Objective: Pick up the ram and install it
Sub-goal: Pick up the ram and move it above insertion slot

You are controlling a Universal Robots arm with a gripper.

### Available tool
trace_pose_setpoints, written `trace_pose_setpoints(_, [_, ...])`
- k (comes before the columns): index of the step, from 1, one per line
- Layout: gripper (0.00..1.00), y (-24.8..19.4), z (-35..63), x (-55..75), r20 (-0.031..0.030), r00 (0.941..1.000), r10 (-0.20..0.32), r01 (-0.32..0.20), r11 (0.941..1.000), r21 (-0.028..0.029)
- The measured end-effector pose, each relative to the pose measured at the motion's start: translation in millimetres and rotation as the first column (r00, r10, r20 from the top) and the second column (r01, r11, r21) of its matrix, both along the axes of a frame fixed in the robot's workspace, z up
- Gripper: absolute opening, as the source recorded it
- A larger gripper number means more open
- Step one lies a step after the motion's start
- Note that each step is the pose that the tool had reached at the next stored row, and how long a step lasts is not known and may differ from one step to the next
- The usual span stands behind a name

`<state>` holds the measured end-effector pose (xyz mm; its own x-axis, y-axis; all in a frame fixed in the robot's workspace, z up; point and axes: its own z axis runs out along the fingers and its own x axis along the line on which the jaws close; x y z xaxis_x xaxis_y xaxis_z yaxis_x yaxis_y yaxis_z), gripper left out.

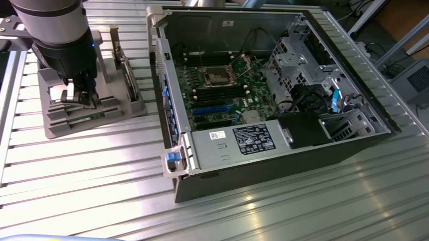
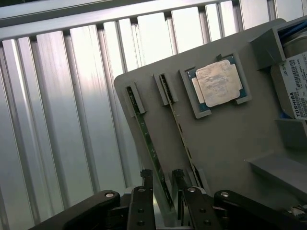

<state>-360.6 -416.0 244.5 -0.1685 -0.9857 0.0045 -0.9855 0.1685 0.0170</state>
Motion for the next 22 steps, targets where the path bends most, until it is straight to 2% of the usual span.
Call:
trace_pose_setpoints(8, [0.30,0.0,-4.3,-0.7,0.0001,1.0000,0.000,0.000,1.0000,-0.0012])
trace_pose_setpoints(11, [0.30,-0.5,-4.7,-5.5,0.0001,1.0000,0.004,-0.004,1.0000,-0.0012])
trace_pose_setpoints(12, [0.30,-0.5,-5.0,-6.5,0.0001,0.9998,0.017,-0.017,0.9998,-0.0013])
trace_pose_setpoints(13, [0.30,-0.5,-5.4,-6.6,-0.0001,0.9986,0.053,-0.053,0.9986,-0.0014])
trace_pose_setpoints(15, [0.30,-0.5,-7.4,-6.7,0.0001,0.9895,0.144,-0.144,0.9895,-0.0013])
trace_pose_setpoints(17, [0.30,-0.5,-8.2,-6.7,-0.0001,0.9827,0.185,-0.185,0.9827,-0.0013])
trace_pose_setpoints(20, [0.30,-0.5,-10.7,-7.5,0.0000,0.9637,0.267,-0.267,0.9637,-0.0013])
trace_pose_setpoints(22, [0.30,-0.5,-13.2,-10.0,-0.0001,0.9632,0.269,-0.269,0.9632,-0.0015])
